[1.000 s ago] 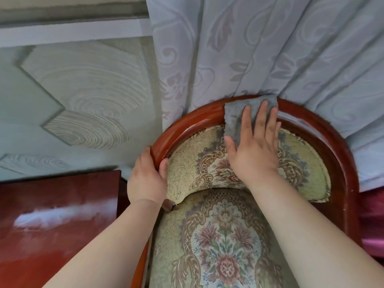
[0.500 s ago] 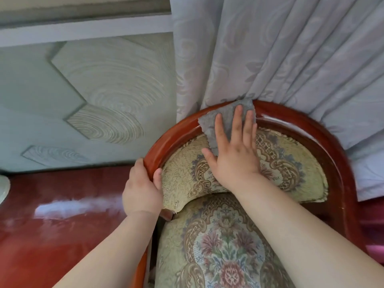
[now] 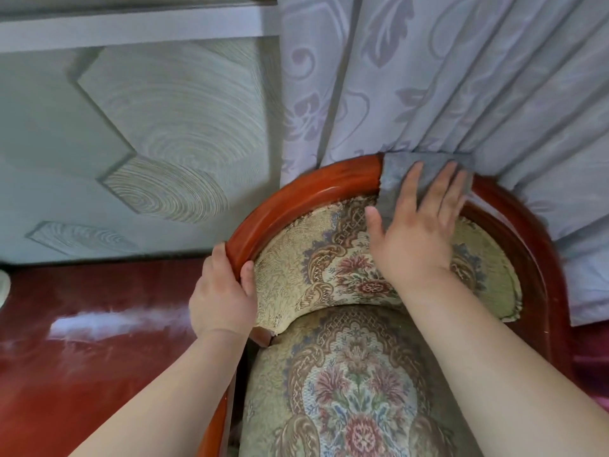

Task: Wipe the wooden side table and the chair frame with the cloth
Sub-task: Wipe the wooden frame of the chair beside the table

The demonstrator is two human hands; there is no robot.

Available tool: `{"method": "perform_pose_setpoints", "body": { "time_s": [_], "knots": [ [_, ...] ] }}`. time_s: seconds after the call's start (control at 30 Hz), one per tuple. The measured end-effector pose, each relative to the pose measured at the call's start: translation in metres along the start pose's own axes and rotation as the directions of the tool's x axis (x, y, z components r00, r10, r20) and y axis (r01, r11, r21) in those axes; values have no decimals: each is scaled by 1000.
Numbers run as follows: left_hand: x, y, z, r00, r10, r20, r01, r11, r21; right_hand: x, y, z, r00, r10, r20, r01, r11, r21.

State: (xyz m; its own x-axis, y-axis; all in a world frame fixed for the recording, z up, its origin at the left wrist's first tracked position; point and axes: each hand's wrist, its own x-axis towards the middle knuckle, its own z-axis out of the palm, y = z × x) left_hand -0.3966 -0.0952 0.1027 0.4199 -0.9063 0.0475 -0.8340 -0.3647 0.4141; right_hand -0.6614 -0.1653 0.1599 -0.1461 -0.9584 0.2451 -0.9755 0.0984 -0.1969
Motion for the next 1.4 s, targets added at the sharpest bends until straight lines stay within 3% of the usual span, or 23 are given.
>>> {"method": "perform_pose_setpoints", "body": {
  "time_s": [0.1,0.2,0.27,0.43,0.53,0.6,0.7,0.77,0.87,0.93,1.03,1.13,1.27,1.33,1.4],
  "knots": [
    [0,-1,0,1000,16,-21,-15,1000,18,-5,-22,5,970,-205,134,212,976,-39],
    [0,-3,4,998,46,-34,-45,999,15,-8,-25,6,941,-307,142,316,948,-42],
    [1,-2,6,998,55,-31,-55,998,14,-5,-13,1,957,-257,132,267,962,-63],
    [2,3,-10,997,72,-5,-72,992,-102,-5,34,-12,993,93,71,-88,994,-66],
    [22,35,-29,946,318,-65,-324,939,-114,-8,35,-10,995,61,83,-54,995,-78],
    [42,81,-37,839,534,-103,-542,838,-67,-7,26,-7,988,-84,127,96,991,-92],
    [60,161,-38,545,828,-135,-831,555,46,-3,30,-9,970,-209,123,220,972,-82],
    [70,198,-26,352,934,-64,-929,357,102,-4,46,-11,979,-181,98,190,977,-94],
    [89,223,-11,200,974,106,-970,181,164,-14,81,-11,998,-3,63,9,995,-104],
    [93,230,-7,185,970,157,-965,149,217,-23,104,-10,991,134,30,-132,989,-74],
    [81,246,1,232,961,151,-929,173,327,-29,112,-10,958,286,6,-286,958,-6],
    [75,270,9,261,953,152,-899,182,398,-27,95,-7,978,207,15,-208,978,19],
    [84,275,14,178,966,190,-908,86,410,-21,95,-3,1000,15,17,-15,1000,14],
    [85,271,17,165,972,170,-893,73,444,-26,108,-1,1000,28,7,-28,1000,7],
    [84,269,18,159,974,161,-890,70,451,-39,120,2,989,146,-2,-146,989,19]
  ]
}}
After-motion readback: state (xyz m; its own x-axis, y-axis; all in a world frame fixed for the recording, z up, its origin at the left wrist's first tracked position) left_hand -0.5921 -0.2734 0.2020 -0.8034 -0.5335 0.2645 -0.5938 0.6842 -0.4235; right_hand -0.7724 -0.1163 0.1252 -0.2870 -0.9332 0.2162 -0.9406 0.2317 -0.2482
